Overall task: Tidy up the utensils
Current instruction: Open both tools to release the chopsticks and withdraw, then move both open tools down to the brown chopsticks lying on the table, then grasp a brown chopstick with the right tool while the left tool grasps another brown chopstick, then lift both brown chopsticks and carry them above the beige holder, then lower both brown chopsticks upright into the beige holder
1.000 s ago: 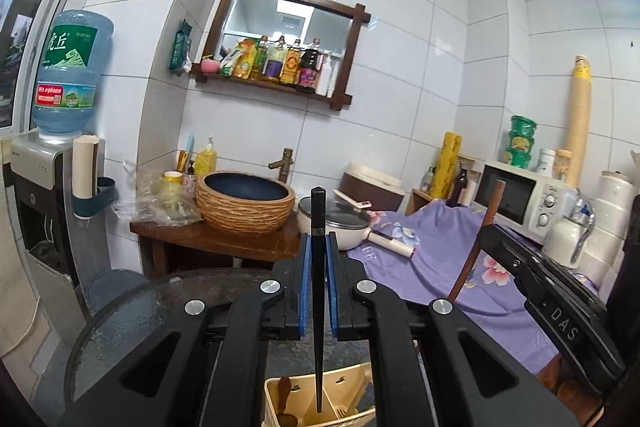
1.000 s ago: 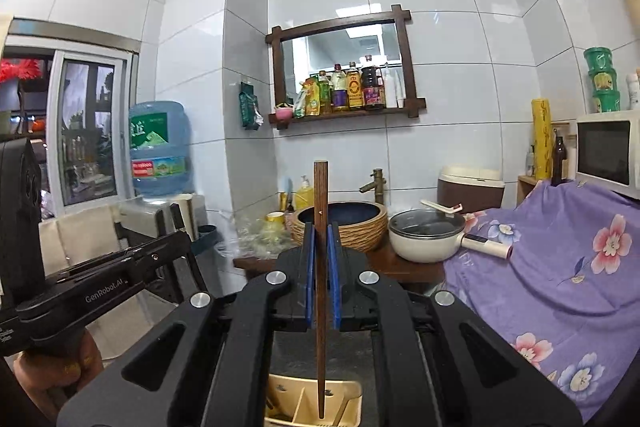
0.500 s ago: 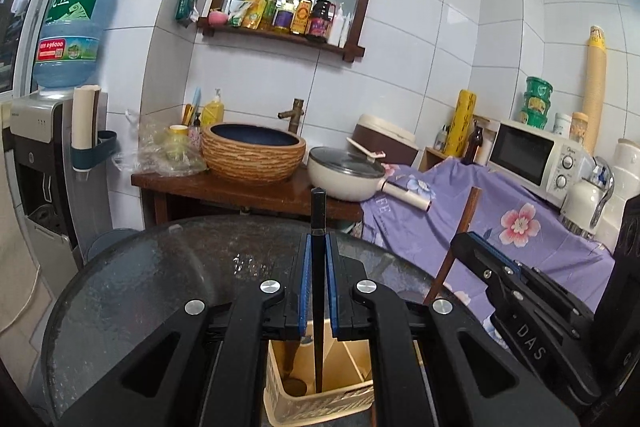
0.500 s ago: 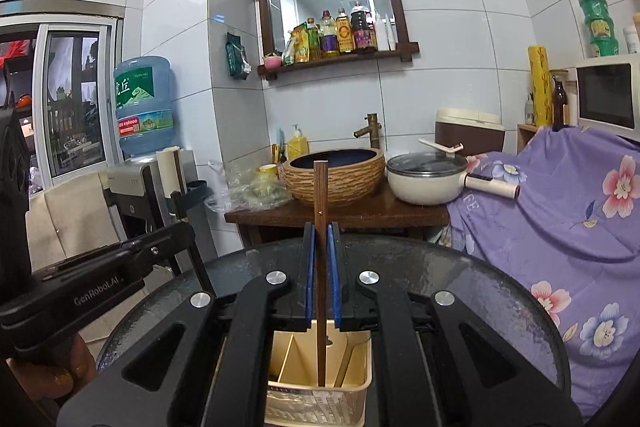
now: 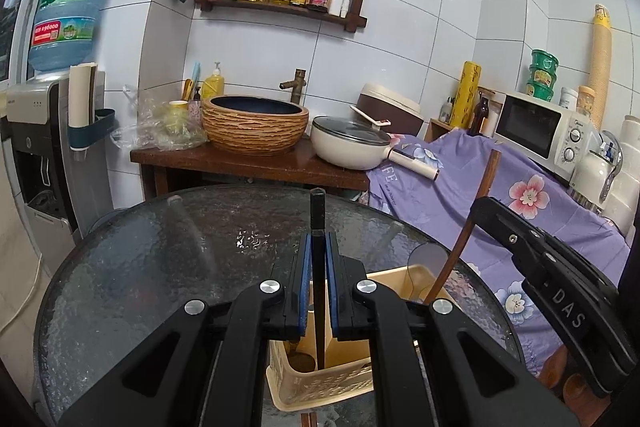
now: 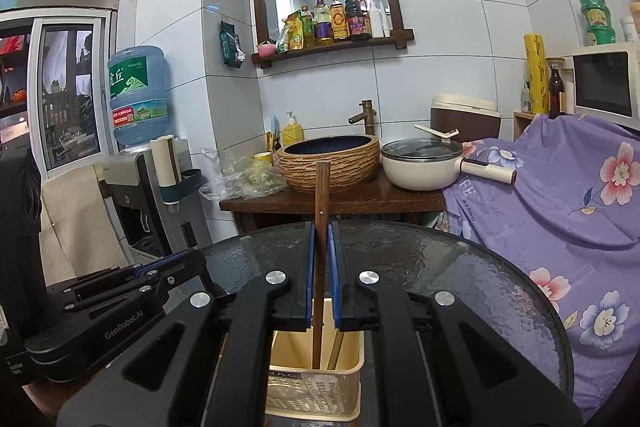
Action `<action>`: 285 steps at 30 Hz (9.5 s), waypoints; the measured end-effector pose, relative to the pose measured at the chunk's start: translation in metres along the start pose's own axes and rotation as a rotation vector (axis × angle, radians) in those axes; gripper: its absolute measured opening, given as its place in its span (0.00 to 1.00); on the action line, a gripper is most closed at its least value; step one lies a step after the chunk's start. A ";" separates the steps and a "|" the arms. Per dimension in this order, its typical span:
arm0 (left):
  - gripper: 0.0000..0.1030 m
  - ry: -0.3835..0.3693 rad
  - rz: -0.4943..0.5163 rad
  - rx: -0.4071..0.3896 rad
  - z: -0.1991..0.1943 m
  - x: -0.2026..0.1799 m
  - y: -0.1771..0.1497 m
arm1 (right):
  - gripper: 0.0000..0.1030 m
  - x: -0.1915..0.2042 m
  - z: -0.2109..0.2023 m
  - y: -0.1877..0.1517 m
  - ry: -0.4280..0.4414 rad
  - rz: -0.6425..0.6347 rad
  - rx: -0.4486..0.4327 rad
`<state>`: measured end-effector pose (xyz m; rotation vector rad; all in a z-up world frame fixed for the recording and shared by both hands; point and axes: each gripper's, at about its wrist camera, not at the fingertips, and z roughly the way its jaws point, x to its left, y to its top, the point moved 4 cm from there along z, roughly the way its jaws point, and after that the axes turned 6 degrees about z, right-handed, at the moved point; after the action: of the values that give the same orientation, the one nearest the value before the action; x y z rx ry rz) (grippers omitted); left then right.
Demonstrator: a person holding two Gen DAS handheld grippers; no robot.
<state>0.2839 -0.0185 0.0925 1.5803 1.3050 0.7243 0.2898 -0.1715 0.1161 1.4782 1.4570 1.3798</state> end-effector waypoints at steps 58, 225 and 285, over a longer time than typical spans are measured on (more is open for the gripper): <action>0.49 -0.035 0.106 0.529 -0.001 0.000 -0.193 | 0.63 -0.064 -0.040 -0.208 -0.309 0.073 0.644; 0.06 -0.092 0.095 -0.012 -0.114 -0.006 -0.021 | 0.07 0.004 -0.107 -0.022 0.143 0.028 0.126; 0.06 0.056 0.001 -0.094 -0.005 -0.002 0.026 | 0.07 -0.001 0.006 0.001 0.014 -0.015 0.035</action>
<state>0.2899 -0.0192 0.1181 1.4957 1.2922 0.8244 0.2959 -0.1711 0.1149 1.4792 1.5051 1.3648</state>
